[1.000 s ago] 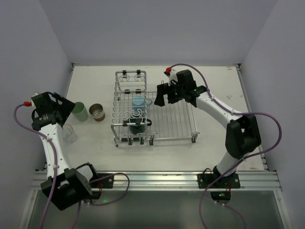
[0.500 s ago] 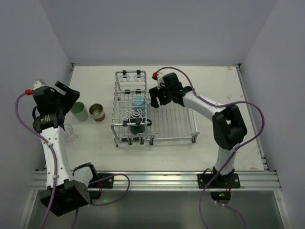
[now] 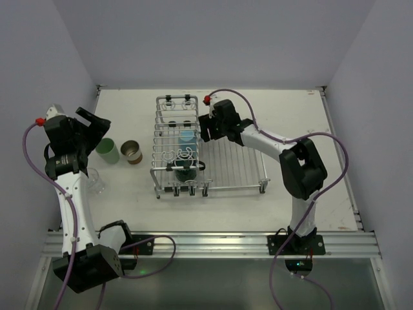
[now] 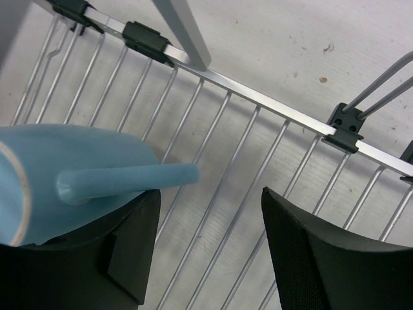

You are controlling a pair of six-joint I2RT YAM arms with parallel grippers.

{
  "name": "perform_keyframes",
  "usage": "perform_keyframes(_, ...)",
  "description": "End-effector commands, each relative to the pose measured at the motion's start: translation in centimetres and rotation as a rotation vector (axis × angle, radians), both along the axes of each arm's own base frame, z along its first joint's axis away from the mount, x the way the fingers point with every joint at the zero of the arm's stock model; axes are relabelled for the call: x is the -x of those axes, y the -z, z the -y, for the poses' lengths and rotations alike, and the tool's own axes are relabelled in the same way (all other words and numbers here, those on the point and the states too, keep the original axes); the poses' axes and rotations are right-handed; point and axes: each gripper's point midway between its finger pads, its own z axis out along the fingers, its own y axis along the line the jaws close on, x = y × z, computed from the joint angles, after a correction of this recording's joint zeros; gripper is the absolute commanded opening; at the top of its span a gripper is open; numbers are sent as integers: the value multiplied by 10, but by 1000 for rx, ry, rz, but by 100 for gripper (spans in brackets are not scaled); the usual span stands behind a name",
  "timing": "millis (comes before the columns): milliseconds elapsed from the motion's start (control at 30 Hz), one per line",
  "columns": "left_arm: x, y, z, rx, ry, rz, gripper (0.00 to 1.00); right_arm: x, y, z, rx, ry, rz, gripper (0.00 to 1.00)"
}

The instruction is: Unload the cups from the dish rack

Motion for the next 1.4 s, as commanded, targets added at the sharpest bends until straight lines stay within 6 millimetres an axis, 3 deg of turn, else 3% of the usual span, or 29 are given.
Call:
perform_keyframes(0, -7, -19, 11, 2, 60, 70, 88, -23, -13, -7, -6, 30, 72, 66)
perform_keyframes(233, -12, -20, 15, 19, 83, 81, 88, -17, -2, 5, 47, 52, 75, 63)
perform_keyframes(467, -12, -27, 22, 8, 115, 110, 87, 1, -36, 13, -49, 92, 99, 64)
perform_keyframes(500, -11, -33, 26, -16, 137, 127, 87, 8, -51, 11, -100, 101, 87, 65)
perform_keyframes(633, -12, -34, 33, -13, 172, 138, 88, 16, -72, 3, -177, 84, 60, 65)
perform_keyframes(767, -15, -30, 47, 15, 243, 133, 88, 24, -92, -8, -270, 67, 28, 67)
perform_keyframes(967, -19, -13, 62, 54, 333, 96, 83, 25, -101, -8, -297, 84, 19, 67)
perform_keyframes(1033, -20, -7, 71, 73, 383, 88, 70, 24, -100, -4, -284, 95, 26, 67)
perform_keyframes(1100, -18, -1, 79, 99, 421, 81, 63, 26, -101, 3, -279, 107, 30, 67)
perform_keyframes(1200, -18, 9, 87, 141, 454, 72, 39, 30, -106, 11, -282, 121, 44, 67)
perform_keyframes(1233, -21, 13, 89, 156, 468, 67, 21, 31, -108, 13, -284, 126, 46, 67)
perform_keyframes(1300, -18, 22, 102, 216, 534, 54, 4, 34, -111, 17, -291, 129, 50, 67)
perform_keyframes(1367, -22, 33, 113, 239, 584, 32, 0, 37, -112, 20, -293, 133, 51, 67)
